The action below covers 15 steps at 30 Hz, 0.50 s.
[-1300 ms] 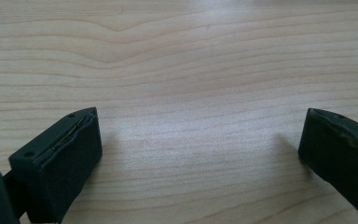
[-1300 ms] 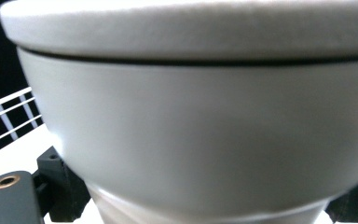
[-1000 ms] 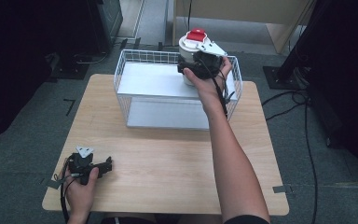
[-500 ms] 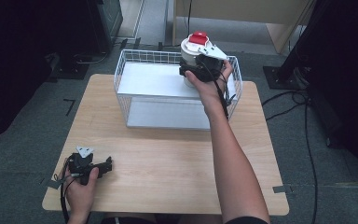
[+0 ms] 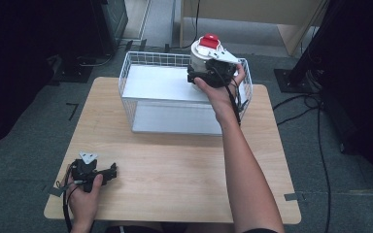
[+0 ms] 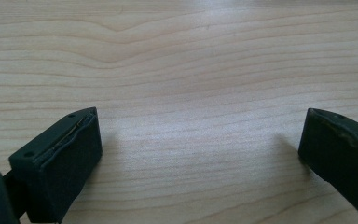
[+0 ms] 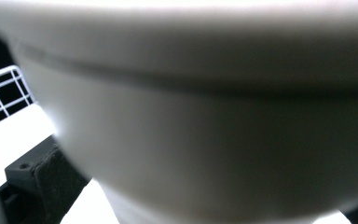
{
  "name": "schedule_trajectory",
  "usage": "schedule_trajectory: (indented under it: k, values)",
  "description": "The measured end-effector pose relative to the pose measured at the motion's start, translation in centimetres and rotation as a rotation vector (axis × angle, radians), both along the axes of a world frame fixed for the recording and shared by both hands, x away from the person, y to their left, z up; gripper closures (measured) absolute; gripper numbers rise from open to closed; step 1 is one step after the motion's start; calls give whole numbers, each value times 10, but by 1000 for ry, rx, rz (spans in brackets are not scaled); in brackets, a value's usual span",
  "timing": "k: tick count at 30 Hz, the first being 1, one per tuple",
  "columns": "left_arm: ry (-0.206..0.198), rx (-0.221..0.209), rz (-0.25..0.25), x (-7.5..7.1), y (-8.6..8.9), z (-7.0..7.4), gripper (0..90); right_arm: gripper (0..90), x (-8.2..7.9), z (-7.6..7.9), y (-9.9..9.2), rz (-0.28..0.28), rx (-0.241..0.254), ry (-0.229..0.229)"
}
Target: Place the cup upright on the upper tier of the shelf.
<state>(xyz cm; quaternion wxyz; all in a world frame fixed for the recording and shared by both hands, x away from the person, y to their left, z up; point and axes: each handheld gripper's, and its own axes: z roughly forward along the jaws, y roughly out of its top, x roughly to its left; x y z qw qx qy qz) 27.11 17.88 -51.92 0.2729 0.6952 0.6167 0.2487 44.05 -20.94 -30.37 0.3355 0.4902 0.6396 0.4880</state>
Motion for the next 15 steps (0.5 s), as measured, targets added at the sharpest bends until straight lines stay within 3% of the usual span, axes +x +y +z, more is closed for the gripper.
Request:
schedule_trajectory:
  k: [9, 15]
  values:
    - [0, 0, 0, 0, 0, 0, 0, 0, -16, -5, -9, 8, 11, 1]
    - [-1, 0, 0, 0, 0, 0, 0, 0, -39, -11, -17, 24, 26, -4]
